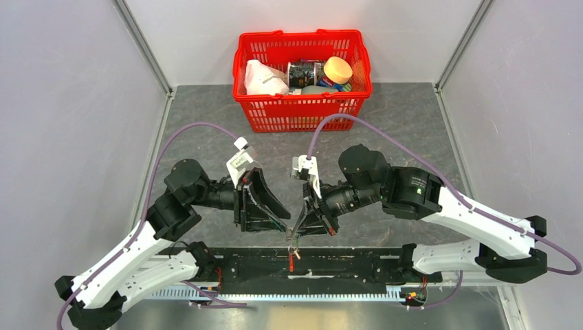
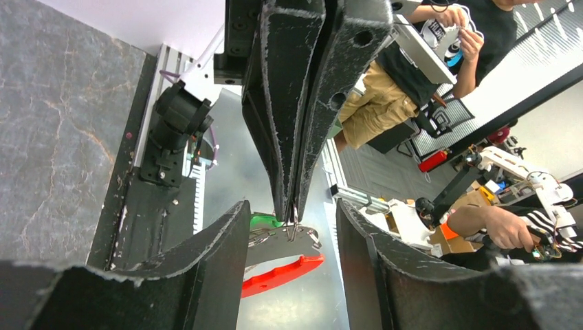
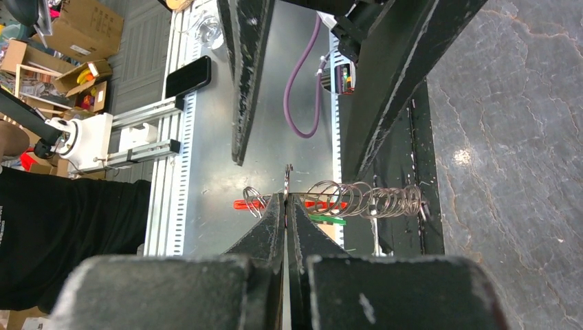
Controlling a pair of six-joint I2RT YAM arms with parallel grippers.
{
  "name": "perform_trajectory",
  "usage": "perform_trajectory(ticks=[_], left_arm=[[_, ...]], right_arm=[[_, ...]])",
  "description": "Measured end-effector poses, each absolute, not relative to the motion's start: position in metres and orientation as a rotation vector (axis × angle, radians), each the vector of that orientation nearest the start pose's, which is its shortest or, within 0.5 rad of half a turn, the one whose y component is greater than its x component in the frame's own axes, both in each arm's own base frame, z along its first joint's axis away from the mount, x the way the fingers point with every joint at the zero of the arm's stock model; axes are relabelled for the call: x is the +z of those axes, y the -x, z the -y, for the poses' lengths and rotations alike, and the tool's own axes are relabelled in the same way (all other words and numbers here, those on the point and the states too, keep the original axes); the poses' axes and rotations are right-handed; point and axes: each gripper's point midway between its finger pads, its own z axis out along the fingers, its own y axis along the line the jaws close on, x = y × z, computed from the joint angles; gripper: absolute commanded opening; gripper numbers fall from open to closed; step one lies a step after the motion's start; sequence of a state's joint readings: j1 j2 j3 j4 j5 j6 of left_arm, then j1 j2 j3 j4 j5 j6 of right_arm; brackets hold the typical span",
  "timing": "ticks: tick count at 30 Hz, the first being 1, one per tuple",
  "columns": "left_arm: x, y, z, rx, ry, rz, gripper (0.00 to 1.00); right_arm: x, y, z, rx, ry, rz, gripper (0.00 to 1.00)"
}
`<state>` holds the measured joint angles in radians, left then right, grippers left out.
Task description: Put the keys on the keyring
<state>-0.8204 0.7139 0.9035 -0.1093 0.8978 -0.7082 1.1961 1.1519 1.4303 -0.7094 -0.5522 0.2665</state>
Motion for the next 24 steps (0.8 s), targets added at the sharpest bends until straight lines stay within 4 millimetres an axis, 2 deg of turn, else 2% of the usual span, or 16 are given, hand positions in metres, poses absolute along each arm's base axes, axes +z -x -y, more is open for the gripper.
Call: perform_trajectory(ticks=[21, 24], left_arm=[[0.362, -0.024, 0.257, -1.815, -1.018, -1.622, 0.4], [0.36, -0.023, 0.257, -1.81, -1.022, -1.629, 0.36]], right_arm=[[0.343, -0.031, -0.342, 1.391, 1.355, -1.852, 0.0], [0.343, -0.031, -0.342, 1.39, 1.355, -1.858, 0.0]])
